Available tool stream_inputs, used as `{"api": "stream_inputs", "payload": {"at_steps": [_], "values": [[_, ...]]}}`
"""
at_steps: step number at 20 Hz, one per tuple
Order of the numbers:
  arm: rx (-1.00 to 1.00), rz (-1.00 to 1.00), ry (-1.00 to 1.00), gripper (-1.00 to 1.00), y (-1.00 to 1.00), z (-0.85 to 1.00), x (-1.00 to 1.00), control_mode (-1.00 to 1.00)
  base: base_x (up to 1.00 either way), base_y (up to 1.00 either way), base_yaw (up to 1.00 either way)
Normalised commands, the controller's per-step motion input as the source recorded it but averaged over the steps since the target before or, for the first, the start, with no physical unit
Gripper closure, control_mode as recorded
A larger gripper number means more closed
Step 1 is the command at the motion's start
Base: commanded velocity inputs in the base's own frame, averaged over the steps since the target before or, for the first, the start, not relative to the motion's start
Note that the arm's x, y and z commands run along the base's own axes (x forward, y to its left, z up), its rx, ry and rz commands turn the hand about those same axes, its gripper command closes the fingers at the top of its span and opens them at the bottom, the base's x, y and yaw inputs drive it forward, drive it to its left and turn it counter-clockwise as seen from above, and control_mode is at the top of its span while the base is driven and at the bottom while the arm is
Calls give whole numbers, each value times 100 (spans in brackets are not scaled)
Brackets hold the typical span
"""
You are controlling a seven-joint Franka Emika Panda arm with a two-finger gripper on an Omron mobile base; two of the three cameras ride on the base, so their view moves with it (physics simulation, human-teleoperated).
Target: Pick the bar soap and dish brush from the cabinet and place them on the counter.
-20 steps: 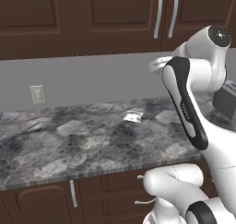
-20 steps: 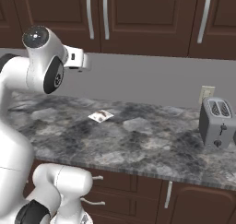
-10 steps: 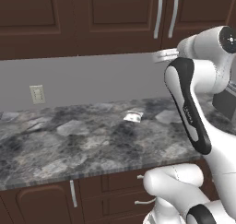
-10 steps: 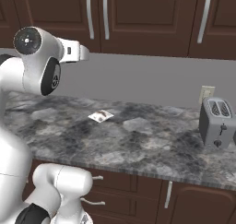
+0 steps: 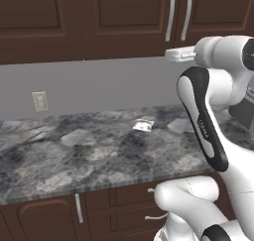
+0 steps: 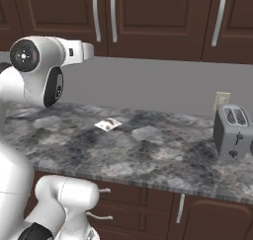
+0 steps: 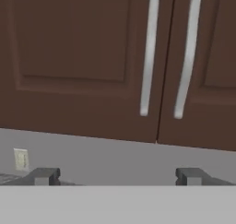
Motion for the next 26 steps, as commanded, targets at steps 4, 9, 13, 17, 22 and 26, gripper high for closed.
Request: {"api": "stream_inputs", "payload": {"at_steps": [4,9,13,17,22,26], "values": [[0,0,-22,-100,0,19,-6,-100,0,0,0],[2,0,-24,-100,-3,16,-7,-100,0,0,0],[0,0,-21,-100,-7,17,-5,-100,0,0,0],[0,0,-15,-100,-5,20,-1,-100,0,0,0],[0,0,-6,-100,-1,21,0,-100,0,0,0],[2,0,-4,-100,0,18,0,-100,0,0,0]]}}
